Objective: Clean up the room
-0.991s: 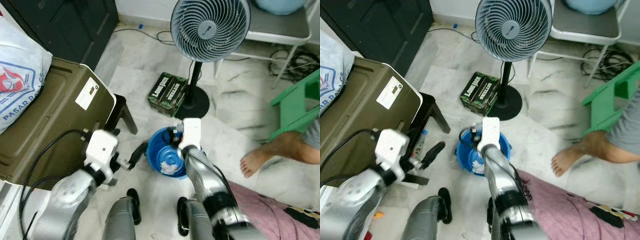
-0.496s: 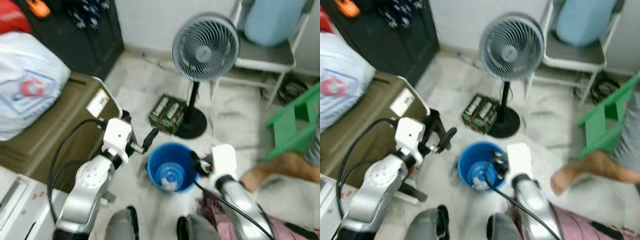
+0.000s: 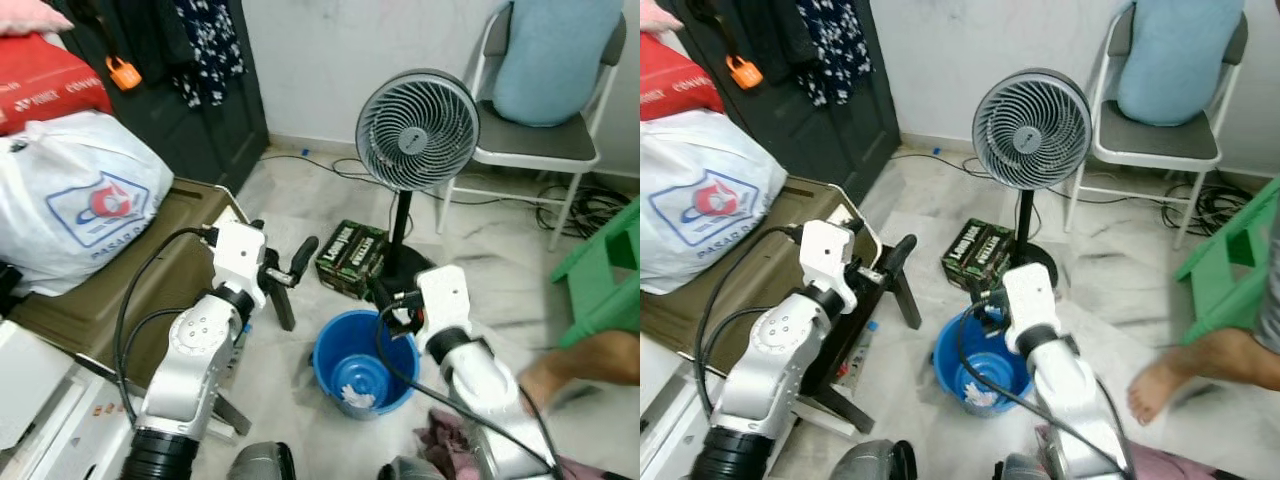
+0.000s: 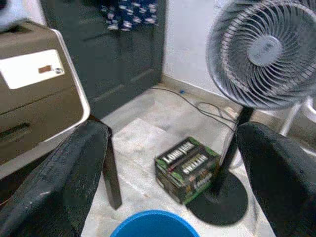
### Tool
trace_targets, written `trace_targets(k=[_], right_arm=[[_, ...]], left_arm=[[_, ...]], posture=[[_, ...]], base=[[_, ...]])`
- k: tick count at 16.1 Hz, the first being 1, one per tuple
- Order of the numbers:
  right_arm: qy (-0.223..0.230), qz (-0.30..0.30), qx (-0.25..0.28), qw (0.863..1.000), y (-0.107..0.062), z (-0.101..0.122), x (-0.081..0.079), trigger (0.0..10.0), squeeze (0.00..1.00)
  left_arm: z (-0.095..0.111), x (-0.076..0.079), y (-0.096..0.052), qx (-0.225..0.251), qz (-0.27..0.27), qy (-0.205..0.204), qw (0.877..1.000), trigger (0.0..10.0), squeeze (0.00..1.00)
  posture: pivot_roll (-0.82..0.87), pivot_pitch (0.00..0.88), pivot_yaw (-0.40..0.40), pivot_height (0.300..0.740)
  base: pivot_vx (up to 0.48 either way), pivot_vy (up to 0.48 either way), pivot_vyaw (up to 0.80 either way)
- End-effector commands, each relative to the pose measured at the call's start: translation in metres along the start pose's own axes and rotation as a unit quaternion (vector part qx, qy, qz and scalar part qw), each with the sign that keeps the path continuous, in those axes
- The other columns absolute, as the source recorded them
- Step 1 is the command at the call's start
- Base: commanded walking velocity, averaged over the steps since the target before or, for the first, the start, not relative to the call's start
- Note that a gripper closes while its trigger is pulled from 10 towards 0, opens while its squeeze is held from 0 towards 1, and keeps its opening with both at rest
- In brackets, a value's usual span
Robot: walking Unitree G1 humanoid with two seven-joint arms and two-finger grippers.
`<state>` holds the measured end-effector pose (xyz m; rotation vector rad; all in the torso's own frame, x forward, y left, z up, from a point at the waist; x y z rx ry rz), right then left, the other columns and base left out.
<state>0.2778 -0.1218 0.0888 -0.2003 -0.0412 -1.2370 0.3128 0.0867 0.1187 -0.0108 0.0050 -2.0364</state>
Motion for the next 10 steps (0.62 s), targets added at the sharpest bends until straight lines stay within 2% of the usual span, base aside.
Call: trace_targets(k=[1, 4, 5, 6, 8, 9, 10], right_arm=[[0.009, 0.019, -0.006, 1.000, -0.001, -0.005, -0.006, 10.0, 0.00], [0.049, -0.071, 0.001, 0.996, 0.003, -0.004, 0.020, 10.0, 0.00], [0.062, -0.117, 0.003, 0.991, -0.004, -0.006, 0.035, 10.0, 0.00], [0.069, -0.147, -0.002, 0.987, -0.013, -0.012, 0.041, 10.0, 0.00], [0.059, -0.183, -0.007, 0.981, -0.032, -0.019, 0.048, 10.0, 0.00], [0.065, -0.194, -0.004, 0.979, -0.037, -0.019, 0.049, 10.0, 0.00], [0.093, -0.218, -0.010, 0.971, -0.046, -0.022, 0.055, 10.0, 0.00]], left_arm=[[-0.005, 0.000, 0.000, -0.006, 0.004, 0.007, 1.000, 10.0, 0.00], [-0.009, -0.010, -0.006, 0.000, 0.037, 0.011, 0.999, 10.0, 0.00], [-0.010, -0.021, -0.011, 0.003, 0.068, 0.032, 0.997, 10.0, 0.00], [-0.010, -0.028, -0.016, 0.010, 0.081, 0.026, 0.996, 10.0, 0.00], [-0.016, -0.044, -0.034, 0.018, 0.110, 0.034, 0.993, 10.0, 0.00], [-0.022, -0.054, -0.044, 0.010, 0.133, 0.035, 0.990, 10.0, 0.00], [-0.030, -0.066, -0.057, -0.006, 0.168, 0.032, 0.985, 10.0, 0.00]], posture=[[-0.09, 0.000, 0.111, 0.740], [-0.08, 0.000, 0.049, 0.740], [-0.08, 0.000, 0.047, 0.740], [-0.08, 0.000, 0.040, 0.740], [-0.09, 0.000, 0.048, 0.740], [-0.10, 0.000, 0.056, 0.740], [-0.11, 0.000, 0.051, 0.740]], base=[[0.000, 0.000, 0.00], [0.000, 0.000, 0.00], [0.000, 0.000, 0.00], [0.000, 0.000, 0.00], [0.000, 0.000, 0.00], [0.000, 0.000, 0.00], [0.000, 0.000, 0.00]])
Point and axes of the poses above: a point about 5 cm out from each wrist's last joint towards the gripper, its own y axis pointing out of the wrist towards the gripper, its own z axis along the axis of the wrist's last joint, x = y × z, the point moved 4 cm from there along y, pointing out of the wrist towards the gripper, and after that the axes turned 1 degree about -y, right-handed, at the moved point
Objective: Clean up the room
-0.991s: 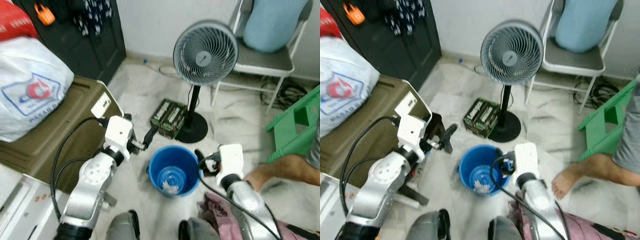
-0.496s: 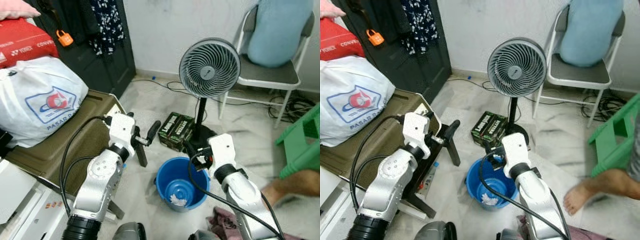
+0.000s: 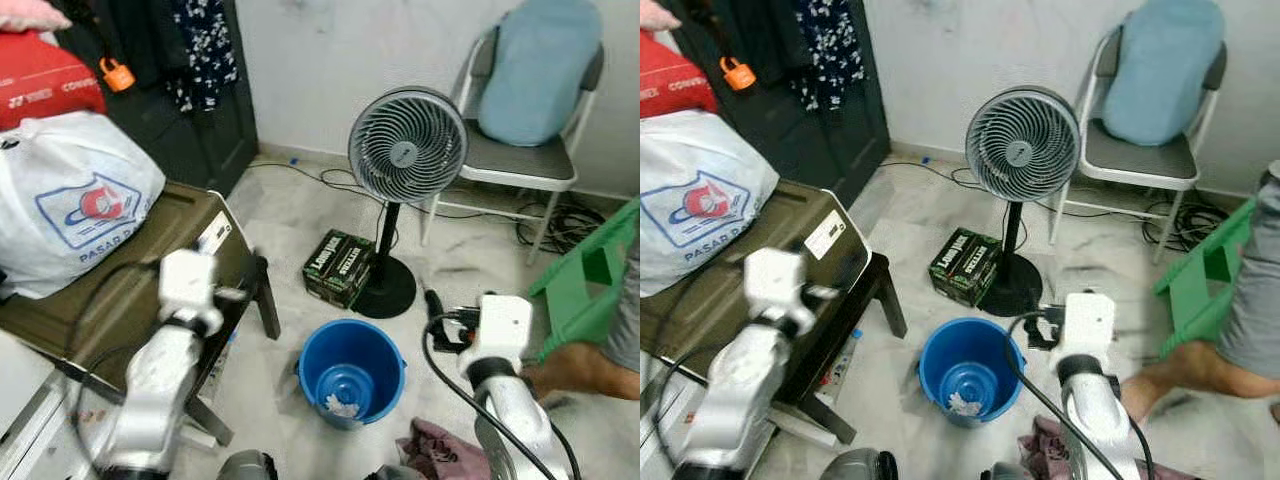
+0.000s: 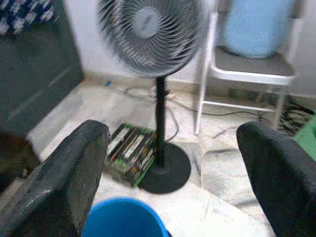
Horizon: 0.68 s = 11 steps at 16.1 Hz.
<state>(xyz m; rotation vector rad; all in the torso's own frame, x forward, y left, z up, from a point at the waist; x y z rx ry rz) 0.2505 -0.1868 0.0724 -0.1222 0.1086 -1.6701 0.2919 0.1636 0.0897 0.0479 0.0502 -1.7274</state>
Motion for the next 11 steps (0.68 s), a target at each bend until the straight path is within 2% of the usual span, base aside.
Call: trace_targets(k=[1, 3, 5, 6, 7, 10, 11], right_arm=[[0.012, -0.017, 0.005, 1.000, -0.003, 0.006, 0.009, 10.0, 0.00], [-0.015, 0.002, -0.008, 1.000, -0.006, 0.001, 0.005, 10.0, 0.00], [-0.088, -0.015, -0.011, 0.996, -0.004, -0.001, 0.008, 10.0, 0.00], [-0.091, -0.037, 0.016, 0.995, -0.001, 0.009, 0.009, 10.0, 0.00], [-0.088, -0.042, 0.017, 0.995, -0.001, 0.009, 0.009, 10.0, 0.00], [-0.044, 0.003, 0.019, 0.999, 0.002, 0.018, -0.004, 10.0, 0.00], [-0.066, 0.017, 0.029, 0.997, 0.004, 0.023, -0.008, 10.0, 0.00]], left_arm=[[-0.005, -0.010, -0.007, -0.008, 0.019, 0.012, 1.000, 10.0, 0.00], [-0.005, -0.008, -0.010, -0.007, 0.016, 0.013, 1.000, 10.0, 0.00], [-0.002, -0.010, -0.014, 0.006, 0.035, -0.012, 0.999, 10.0, 0.00], [-0.002, -0.007, -0.014, 0.004, 0.034, -0.015, 0.999, 10.0, 0.00], [-0.002, -0.005, -0.014, 0.004, 0.032, -0.014, 0.999, 10.0, 0.00], [-0.001, 0.002, -0.005, 0.000, 0.028, -0.008, 1.000, 10.0, 0.00], [0.001, 0.004, -0.002, 0.004, 0.026, -0.011, 1.000, 10.0, 0.00]], posture=[[-0.10, 0.000, 0.043, 0.740], [-0.10, 0.000, 0.035, 0.740], [-0.11, 0.000, 0.033, 0.740], [-0.12, 0.000, 0.039, 0.740], [-0.12, 0.000, 0.039, 0.740], [-0.12, 0.000, 0.034, 0.740], [-0.13, 0.000, 0.031, 0.740]], base=[[0.000, 0.000, 0.00], [0.000, 0.000, 0.00], [0.000, 0.000, 0.00], [0.000, 0.000, 0.00], [0.000, 0.000, 0.00], [0.000, 0.000, 0.16], [0.000, 0.000, 0.80]])
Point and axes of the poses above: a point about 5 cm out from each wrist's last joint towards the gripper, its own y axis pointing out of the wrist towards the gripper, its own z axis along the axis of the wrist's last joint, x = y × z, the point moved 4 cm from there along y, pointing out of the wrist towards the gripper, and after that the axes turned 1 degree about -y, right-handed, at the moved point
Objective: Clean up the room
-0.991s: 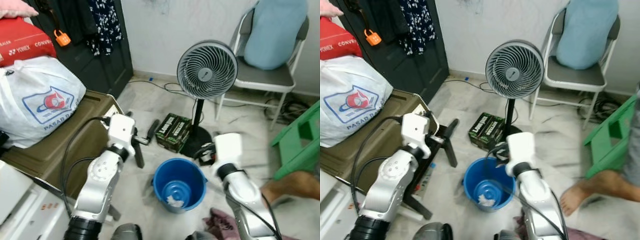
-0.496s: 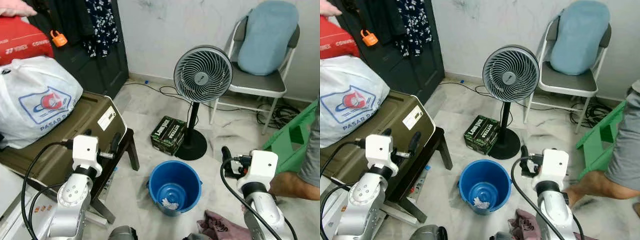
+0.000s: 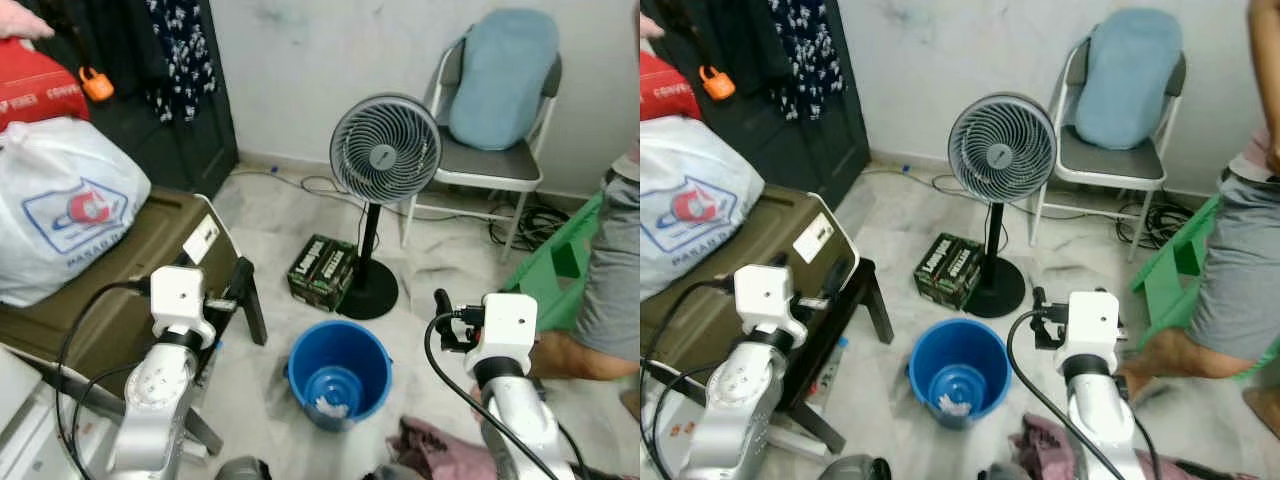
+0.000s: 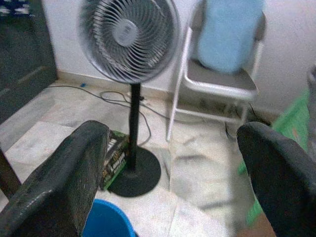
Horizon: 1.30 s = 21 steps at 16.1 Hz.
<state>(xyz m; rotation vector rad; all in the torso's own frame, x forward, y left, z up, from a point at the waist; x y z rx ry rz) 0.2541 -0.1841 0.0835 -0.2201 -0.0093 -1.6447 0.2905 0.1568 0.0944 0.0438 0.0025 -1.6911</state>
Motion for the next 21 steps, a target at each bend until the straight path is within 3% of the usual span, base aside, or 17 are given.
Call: trace_targets(k=[1, 7, 12, 15, 21], right_arm=[[-0.004, 0.013, 0.025, 1.000, 0.004, 0.015, -0.005, 10.0, 0.00], [0.010, 0.011, 0.039, 0.999, 0.018, 0.024, 0.004, 10.0, 0.00], [0.015, 0.030, 0.042, 0.999, 0.019, 0.026, -0.005, 10.0, 0.00], [0.043, 0.026, 0.040, 0.998, 0.023, 0.028, -0.004, 10.0, 0.00], [0.041, 0.034, 0.043, 0.998, 0.026, 0.030, -0.007, 10.0, 0.00]], left_arm=[[-0.002, -0.003, 0.000, -0.008, 0.006, 0.002, 1.000, 10.0, 0.00], [0.003, 0.008, 0.007, 0.001, -0.015, -0.005, 1.000, 10.0, 0.00], [0.005, 0.008, 0.009, 0.002, -0.015, -0.005, 1.000, 10.0, 0.00], [0.006, 0.010, 0.010, 0.004, -0.017, -0.015, 1.000, 10.0, 0.00], [0.007, 0.013, 0.008, 0.005, -0.022, 0.000, 1.000, 10.0, 0.00]], posture=[[-0.13, 0.000, 0.030, 0.740], [-0.13, 0.000, 0.029, 0.740], [-0.13, 0.000, 0.024, 0.740], [-0.13, 0.000, 0.023, 0.740], [-0.12, 0.000, 0.020, 0.740]], base=[[0.000, 0.000, 0.80], [0.000, 0.000, 0.80], [0.000, 0.000, 0.80], [0.000, 0.000, 0.80], [0.000, 0.000, 0.80]])
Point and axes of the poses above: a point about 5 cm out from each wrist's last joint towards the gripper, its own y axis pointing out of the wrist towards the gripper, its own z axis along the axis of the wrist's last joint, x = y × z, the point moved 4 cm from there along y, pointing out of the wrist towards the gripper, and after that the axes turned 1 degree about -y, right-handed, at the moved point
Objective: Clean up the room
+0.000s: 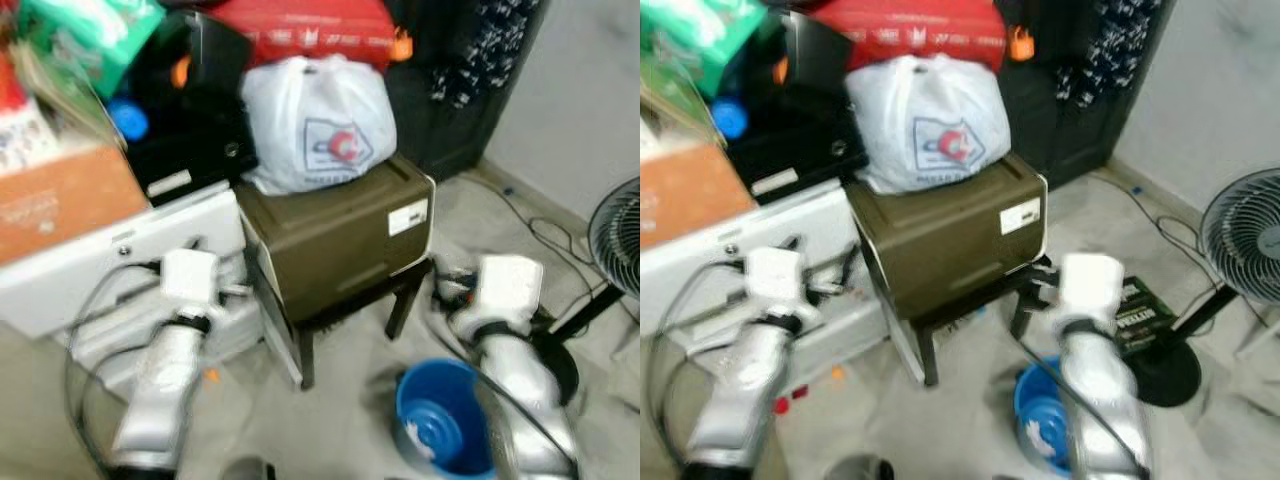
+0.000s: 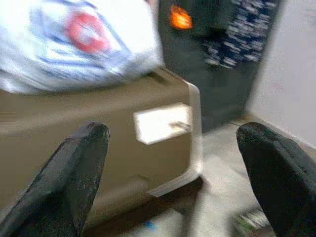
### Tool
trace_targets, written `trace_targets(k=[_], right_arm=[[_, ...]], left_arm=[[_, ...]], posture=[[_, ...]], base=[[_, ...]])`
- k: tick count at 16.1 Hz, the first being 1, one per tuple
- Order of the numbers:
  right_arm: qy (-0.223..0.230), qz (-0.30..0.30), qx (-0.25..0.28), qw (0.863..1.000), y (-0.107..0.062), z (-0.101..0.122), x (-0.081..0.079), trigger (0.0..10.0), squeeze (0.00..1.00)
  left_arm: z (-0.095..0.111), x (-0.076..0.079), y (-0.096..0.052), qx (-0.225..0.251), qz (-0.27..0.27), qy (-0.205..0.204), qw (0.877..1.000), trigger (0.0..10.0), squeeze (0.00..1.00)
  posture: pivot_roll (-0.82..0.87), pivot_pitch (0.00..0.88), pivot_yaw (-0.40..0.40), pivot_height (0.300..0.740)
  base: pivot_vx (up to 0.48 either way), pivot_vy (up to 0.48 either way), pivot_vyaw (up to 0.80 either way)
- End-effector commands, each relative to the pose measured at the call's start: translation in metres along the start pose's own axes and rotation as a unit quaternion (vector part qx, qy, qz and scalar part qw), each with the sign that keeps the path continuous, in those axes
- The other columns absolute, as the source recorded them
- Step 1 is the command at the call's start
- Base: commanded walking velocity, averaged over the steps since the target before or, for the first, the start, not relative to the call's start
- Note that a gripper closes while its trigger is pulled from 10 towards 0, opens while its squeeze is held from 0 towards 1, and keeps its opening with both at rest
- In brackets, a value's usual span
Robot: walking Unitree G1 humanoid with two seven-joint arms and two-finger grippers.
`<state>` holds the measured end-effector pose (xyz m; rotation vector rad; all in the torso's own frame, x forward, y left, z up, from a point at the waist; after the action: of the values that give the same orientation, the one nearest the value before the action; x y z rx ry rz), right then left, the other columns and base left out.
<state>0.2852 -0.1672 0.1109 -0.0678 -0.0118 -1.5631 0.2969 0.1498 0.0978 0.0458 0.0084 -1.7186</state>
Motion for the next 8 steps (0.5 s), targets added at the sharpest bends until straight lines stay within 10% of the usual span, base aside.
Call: trace_targets(k=[1, 8], right_arm=[[-0.004, -0.008, -0.007, 1.000, -0.001, -0.003, 0.007, 10.0, 0.00], [-0.008, 0.013, -0.002, 1.000, 0.002, -0.002, -0.003, 10.0, 0.00]], left_arm=[[0.003, 0.006, 0.000, 0.006, -0.008, -0.002, 1.000, 10.0, 0.00], [0.000, -0.002, -0.001, -0.011, 0.014, 0.006, 1.000, 10.0, 0.00]], posture=[[-0.12, 0.000, 0.020, 0.740], [-0.10, 0.000, 0.019, 0.740]], base=[[0.000, 0.000, 0.80], [0.000, 0.000, 0.80]])
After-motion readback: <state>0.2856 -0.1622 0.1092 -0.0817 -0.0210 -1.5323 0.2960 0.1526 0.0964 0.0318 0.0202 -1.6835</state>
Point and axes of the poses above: a point about 5 cm out from each wrist's last joint towards the gripper, its own y axis pointing out of the wrist towards the gripper, its own z axis along the axis of the wrist's last joint, x = y × z, the point moved 4 cm from there along y, pointing out of the wrist towards the gripper, and after that the axes turned 1 degree about -y, right-handed, at the moved point
